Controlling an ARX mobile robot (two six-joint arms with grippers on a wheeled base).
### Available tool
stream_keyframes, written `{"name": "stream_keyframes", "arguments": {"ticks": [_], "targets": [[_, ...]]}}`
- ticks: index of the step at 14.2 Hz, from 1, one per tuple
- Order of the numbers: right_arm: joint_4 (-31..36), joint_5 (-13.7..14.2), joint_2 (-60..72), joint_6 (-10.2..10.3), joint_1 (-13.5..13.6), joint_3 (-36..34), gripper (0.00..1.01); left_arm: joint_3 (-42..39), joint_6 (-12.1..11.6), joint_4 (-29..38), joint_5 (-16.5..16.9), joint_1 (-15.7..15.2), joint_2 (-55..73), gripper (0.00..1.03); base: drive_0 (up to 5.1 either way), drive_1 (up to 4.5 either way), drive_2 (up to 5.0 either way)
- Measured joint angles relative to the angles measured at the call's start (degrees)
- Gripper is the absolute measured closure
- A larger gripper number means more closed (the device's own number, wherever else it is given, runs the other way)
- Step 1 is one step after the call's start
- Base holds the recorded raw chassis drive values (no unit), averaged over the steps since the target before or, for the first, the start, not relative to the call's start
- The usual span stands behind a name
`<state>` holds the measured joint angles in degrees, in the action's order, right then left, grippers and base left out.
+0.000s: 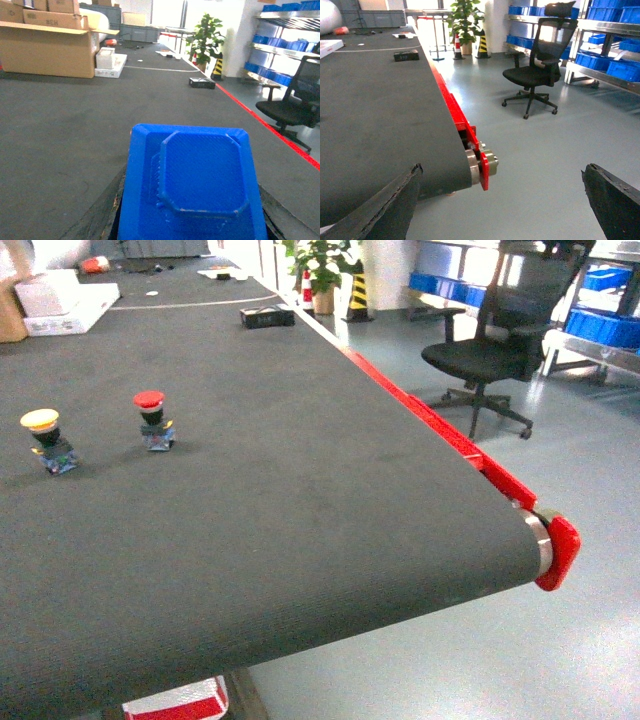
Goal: Pick blue part to blue bin on bottom shelf
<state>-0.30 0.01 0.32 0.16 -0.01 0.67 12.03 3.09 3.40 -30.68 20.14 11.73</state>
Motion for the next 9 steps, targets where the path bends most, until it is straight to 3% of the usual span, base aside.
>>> {"name": "stream_keyframes", "arguments": {"ticks": [9], "targets": [[0.0, 0.0, 0.0, 0.0, 0.0, 0.0, 0.03, 0.0, 0.0, 0.0, 0.0, 0.0, 0.0, 0.59, -1.6, -1.55, -1.6]]}}
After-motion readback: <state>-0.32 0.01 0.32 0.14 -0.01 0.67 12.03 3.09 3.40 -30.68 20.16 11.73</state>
